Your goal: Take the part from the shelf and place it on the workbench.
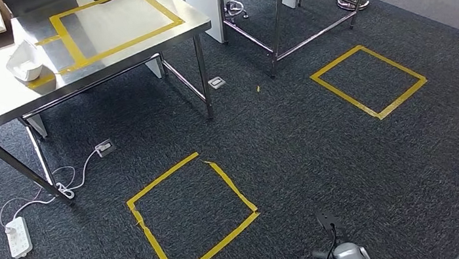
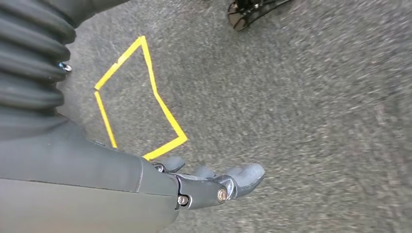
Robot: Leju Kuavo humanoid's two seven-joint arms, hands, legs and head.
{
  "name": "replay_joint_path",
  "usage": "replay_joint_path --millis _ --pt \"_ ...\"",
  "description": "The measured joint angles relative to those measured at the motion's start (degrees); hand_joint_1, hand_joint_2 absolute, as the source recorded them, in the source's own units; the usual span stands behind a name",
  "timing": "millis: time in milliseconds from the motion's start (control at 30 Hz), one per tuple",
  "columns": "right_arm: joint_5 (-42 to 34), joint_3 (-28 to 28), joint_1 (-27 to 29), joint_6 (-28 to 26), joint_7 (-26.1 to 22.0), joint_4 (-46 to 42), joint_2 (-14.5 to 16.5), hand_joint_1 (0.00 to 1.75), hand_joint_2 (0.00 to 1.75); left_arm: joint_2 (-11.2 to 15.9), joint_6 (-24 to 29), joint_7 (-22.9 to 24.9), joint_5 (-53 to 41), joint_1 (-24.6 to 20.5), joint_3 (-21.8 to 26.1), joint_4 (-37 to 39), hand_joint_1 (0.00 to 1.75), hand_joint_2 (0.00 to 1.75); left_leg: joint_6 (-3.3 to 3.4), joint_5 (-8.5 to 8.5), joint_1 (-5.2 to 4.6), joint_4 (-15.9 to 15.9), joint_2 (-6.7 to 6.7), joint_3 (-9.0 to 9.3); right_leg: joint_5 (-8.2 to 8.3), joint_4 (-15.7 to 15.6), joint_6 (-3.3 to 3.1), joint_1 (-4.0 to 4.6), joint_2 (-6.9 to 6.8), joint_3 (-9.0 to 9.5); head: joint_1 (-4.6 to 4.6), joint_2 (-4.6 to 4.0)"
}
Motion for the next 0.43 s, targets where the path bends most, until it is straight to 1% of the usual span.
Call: replay_joint_path --millis 200,333,433 --pt "-6.78 7.95 1.83 -0.69 -1.14 -1.91 -0.98 0.00 0.00 0.55 -1.55 -1.13 6.36 2.17 -4.80 -1.71 0.00 0.00 0.01 0.00 -0.06 0.07 0.00 -0.03 0.05 -0.01 0.06 -0.04 -0.01 -0.01 0.01 0.00" --pt "-11.38 13.29 3.17 -1.15 -1.92 -2.91 -1.49 0.00 0.00 1.09 -2.67 -1.85 10.73 3.55 -8.13 -2.97 0.00 0.00 0.26 -0.04 -0.29 0.50 0.00 -0.30 0.31 -0.01 0.48 -0.29 -0.06 -0.11 0.01 0.00" --pt "-14.17 16.31 4.48 -1.40 -2.40 -3.10 -1.75 0.00 0.00 1.40 -3.32 -2.33 13.32 4.05 -10.07 -4.22 0.00 0.00 0.61 0.24 -0.28 0.45 -0.06 -0.46 0.58 -0.13 0.88 -0.26 -0.11 -0.09 0.01 0.00"
